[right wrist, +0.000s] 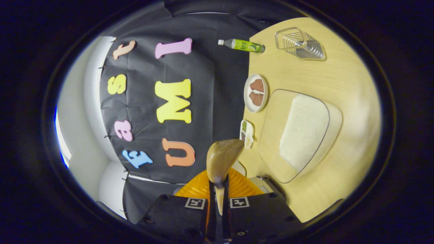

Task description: Close the left gripper, press the button to open the rice cooker; take a wooden spoon from the chopstick holder with the right hand, scoop a spoonful of rice and pour it into the rice cooker, then put the wooden spoon back into the chopstick holder.

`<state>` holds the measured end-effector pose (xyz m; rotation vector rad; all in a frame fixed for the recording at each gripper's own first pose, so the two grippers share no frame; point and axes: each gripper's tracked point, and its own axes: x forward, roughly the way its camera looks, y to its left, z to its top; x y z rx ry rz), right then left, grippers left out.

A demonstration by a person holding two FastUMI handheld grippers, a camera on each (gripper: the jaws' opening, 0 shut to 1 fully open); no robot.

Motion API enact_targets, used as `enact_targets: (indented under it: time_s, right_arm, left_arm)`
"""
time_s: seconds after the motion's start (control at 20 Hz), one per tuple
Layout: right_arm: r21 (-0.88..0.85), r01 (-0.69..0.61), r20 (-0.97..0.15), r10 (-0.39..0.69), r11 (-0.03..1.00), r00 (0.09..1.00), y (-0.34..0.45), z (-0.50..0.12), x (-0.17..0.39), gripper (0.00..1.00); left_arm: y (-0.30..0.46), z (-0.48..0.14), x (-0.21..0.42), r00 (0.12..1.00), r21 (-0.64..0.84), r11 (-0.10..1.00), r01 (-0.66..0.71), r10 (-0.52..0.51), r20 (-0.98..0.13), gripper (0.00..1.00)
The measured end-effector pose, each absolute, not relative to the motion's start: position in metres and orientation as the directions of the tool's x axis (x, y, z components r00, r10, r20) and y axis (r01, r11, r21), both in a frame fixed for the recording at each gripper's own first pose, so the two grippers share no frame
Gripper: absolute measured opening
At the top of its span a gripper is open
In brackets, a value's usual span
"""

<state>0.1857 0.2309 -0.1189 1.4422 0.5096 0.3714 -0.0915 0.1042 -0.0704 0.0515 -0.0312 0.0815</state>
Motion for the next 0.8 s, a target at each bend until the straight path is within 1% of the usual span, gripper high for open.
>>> enact_targets:
  time_s: [0.35,0.55,0.65,0.8]
  right_arm:
    - [0.963,-0.029,-0.133,0.568,0.267,0.812,0.320,-0.095,0.180,0.13]
    - [0.903,-0.108,-0.153,0.547,0.415,0.823,0.360,-0.083,0.184,0.12]
    - [0.874,-0.143,-0.152,0.542,0.464,0.826,0.371,-0.079,0.188,0.13]
    - [0.778,-0.228,-0.158,0.534,0.585,0.830,0.398,-0.072,0.188,0.12]
  left_arm:
    - [0.106,-0.078,-0.105,0.997,0.077,0.994,-0.075,0.074,0.013,0.96]
    - [0.110,-0.076,-0.107,0.998,0.088,0.994,-0.065,0.064,0.015,0.96]
    - [0.117,-0.073,-0.110,0.997,0.084,0.993,-0.081,0.079,0.021,0.96]
    - [0.126,-0.073,-0.116,0.995,0.052,0.994,-0.094,0.093,0.023,0.96]
